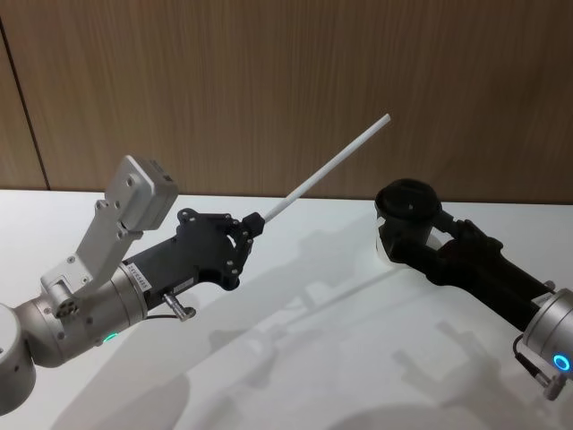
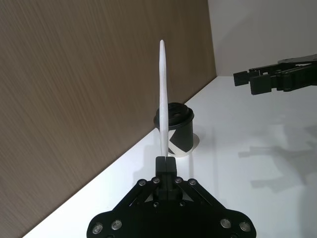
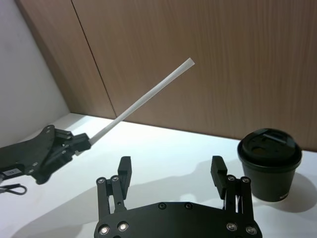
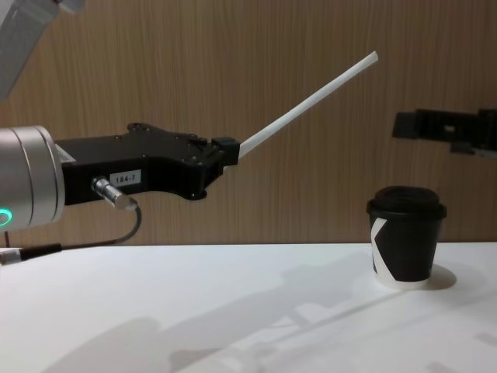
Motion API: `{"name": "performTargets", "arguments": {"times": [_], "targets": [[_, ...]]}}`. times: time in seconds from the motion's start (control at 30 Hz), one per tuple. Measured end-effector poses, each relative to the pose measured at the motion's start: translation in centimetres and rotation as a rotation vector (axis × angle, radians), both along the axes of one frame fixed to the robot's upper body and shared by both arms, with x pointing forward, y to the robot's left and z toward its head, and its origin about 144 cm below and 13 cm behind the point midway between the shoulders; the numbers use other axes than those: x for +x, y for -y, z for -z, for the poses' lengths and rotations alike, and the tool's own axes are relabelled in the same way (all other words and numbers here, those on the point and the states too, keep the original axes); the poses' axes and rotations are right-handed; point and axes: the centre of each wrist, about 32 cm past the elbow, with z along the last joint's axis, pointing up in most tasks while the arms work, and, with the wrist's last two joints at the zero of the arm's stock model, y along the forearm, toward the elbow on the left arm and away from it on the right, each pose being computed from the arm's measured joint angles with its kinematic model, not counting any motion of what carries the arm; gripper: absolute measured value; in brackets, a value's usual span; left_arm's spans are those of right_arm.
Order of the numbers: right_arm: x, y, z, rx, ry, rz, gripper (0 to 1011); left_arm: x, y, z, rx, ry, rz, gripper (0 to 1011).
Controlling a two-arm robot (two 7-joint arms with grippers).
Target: Pick up the straw with one hand, pass it to the other hand, and insert it into the cup.
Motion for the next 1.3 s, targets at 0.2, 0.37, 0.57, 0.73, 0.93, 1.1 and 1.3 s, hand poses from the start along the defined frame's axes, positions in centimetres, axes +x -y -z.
{"name": "performTargets", "arguments": {"times": [0.2, 0.37, 0.57, 0.73, 0.93, 1.1, 1.3], "targets": [[0.1, -0.2, -1.1, 0.044, -0.084, -0.029, 1001, 0.0, 0.0, 0.0, 0.0, 0.0, 0.0, 0], [0.3, -0.6, -2.0, 0.087, -0.157, -0.038, 1001, 0.0, 0.0, 0.0, 0.0, 0.0, 0.0, 0], [0.6, -1.3, -2.7, 0.136, -0.228, -0.04, 1001, 0.0, 0.0, 0.0, 0.0, 0.0, 0.0, 0], [0.9, -1.9, -3.2, 0.177, -0.264, -0.039, 1001, 0.0, 0.0, 0.0, 0.0, 0.0, 0.0, 0], [1.0, -2.3, -3.5, 0.22, -0.279, -0.04, 1001, 0.0, 0.0, 0.0, 0.0, 0.0, 0.0, 0], [1.1, -2.5, -3.7, 0.248, -0.278, -0.048, 1001, 0.0, 0.0, 0.0, 0.0, 0.0, 0.0, 0], [1.2, -2.8, -3.8, 0.268, -0.269, -0.052, 1001, 0.0, 0.0, 0.0, 0.0, 0.0, 0.0, 0]]}}
